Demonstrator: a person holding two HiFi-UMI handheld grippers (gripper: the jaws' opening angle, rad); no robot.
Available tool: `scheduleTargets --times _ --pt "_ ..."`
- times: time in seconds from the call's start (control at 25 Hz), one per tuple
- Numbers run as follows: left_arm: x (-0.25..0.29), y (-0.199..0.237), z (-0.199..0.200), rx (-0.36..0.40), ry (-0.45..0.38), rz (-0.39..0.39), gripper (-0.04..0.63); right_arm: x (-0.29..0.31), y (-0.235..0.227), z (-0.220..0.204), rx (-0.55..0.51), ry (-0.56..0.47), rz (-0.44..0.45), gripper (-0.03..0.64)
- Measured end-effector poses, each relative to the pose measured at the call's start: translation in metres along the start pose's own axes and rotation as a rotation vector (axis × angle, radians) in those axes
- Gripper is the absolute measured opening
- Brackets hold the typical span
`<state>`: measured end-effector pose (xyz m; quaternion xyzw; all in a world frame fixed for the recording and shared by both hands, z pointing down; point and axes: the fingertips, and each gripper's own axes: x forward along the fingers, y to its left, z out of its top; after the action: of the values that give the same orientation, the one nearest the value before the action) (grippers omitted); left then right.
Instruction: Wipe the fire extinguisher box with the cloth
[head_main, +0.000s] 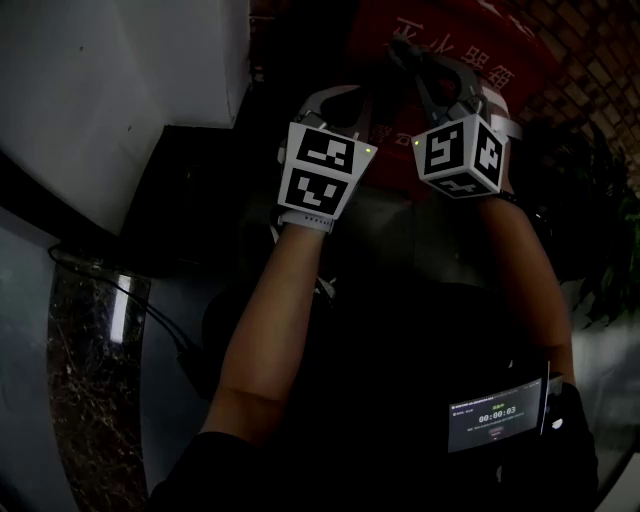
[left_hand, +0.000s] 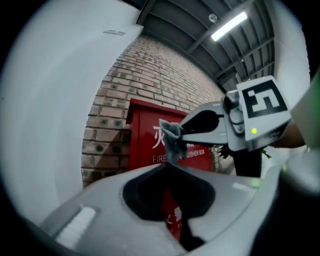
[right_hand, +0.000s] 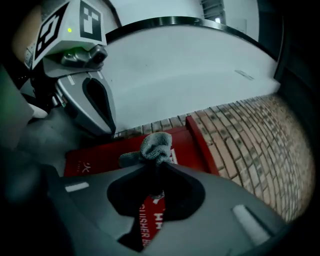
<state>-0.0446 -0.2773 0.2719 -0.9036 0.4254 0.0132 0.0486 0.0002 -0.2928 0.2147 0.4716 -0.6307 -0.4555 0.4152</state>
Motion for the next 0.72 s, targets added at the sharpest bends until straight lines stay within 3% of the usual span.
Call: scheduleTargets --times 0.36,0.72 --pt "-0.017 0.001 0.062 0.055 -0.104 -0.005 -0.001 0.027 -0.061 0.044 -0.226 0.032 -0.059 0.040" --pt "-0.020 0.009 0.056 0.019 -0.112 0.003 -0.002 0.053 -0.059 0.045 -0.312 0.100 -0.026 0.038"
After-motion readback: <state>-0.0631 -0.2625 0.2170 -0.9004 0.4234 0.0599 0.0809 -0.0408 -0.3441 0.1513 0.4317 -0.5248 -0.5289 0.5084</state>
